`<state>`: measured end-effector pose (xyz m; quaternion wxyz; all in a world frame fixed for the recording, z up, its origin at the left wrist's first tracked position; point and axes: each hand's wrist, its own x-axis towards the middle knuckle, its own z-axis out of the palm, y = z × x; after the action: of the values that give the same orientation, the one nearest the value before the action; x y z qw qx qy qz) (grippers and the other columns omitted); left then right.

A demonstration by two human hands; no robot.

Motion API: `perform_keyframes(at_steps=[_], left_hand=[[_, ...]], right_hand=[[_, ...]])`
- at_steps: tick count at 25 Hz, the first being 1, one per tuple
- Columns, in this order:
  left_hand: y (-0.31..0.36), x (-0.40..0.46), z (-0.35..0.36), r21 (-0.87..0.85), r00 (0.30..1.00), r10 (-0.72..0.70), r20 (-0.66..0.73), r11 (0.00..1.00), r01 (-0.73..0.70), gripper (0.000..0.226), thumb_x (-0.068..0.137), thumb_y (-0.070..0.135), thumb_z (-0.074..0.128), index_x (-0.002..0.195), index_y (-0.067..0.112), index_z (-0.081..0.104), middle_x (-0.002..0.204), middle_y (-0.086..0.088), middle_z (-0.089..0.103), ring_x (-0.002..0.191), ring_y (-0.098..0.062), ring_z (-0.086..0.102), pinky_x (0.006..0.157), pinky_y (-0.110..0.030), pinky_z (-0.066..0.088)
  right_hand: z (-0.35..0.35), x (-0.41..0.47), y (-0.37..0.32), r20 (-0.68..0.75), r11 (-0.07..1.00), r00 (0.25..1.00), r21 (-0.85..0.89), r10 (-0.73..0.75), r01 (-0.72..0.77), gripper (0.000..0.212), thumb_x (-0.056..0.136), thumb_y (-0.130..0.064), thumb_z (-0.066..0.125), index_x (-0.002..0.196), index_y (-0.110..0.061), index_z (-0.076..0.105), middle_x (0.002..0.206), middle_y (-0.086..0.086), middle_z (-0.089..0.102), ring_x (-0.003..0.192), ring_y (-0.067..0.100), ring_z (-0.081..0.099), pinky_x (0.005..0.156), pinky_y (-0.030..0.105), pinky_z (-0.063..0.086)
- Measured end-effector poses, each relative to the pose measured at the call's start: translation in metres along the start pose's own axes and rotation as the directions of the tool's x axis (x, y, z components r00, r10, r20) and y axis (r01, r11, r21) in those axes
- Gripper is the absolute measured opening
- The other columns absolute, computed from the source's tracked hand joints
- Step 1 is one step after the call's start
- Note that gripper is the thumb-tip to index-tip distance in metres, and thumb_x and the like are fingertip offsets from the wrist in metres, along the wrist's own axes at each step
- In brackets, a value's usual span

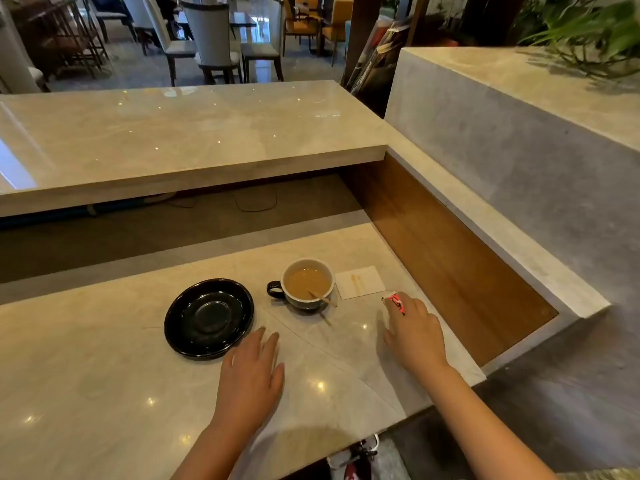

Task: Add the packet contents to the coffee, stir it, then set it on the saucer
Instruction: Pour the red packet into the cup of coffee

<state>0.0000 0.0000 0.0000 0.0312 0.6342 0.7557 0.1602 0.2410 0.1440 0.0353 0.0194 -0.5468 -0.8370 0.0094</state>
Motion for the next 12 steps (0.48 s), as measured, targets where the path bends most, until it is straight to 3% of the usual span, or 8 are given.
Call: perform_keyframes(at_steps=[2,7,12], left_hand=[[0.001,0.004,0.007,0.001,0.997,-0.054,0.049,0.999,0.054,0.052,0.087,0.04,0.035,0.129,0.012,0.05,0.134,-0.016,0.048,0.122,-0.032,0.043,0.094,-0.05,0.038],[-0.009,0.0,0.037,0.017,0.99,-0.09,0.112,0.996,0.089,0.06,0.092,0.052,0.017,0.14,0.021,0.034,0.147,-0.01,0.03,0.135,-0.023,0.017,0.105,-0.053,0.02],[-0.01,-0.004,0.042,-0.003,0.985,-0.127,0.116,0.992,0.128,0.059,0.089,0.052,0.017,0.144,0.03,0.019,0.152,0.0,0.012,0.136,-0.011,-0.004,0.109,-0.046,0.001]], right_hand=[[0.007,0.005,0.007,-0.022,0.998,0.998,0.023,0.065,-0.065,0.044,0.09,-0.026,0.051,0.132,-0.017,0.042,0.142,0.008,0.042,0.12,0.028,0.044,0.086,0.042,0.047],[0.023,0.018,0.017,0.027,0.994,0.994,0.007,0.105,-0.106,0.039,0.093,-0.027,0.045,0.13,-0.016,0.041,0.137,0.009,0.047,0.116,0.027,0.048,0.084,0.04,0.048],[0.025,0.029,0.019,0.012,0.988,0.988,-0.002,0.153,-0.153,0.028,0.092,-0.026,0.047,0.118,-0.016,0.05,0.111,0.007,0.064,0.093,0.024,0.058,0.069,0.035,0.046]])
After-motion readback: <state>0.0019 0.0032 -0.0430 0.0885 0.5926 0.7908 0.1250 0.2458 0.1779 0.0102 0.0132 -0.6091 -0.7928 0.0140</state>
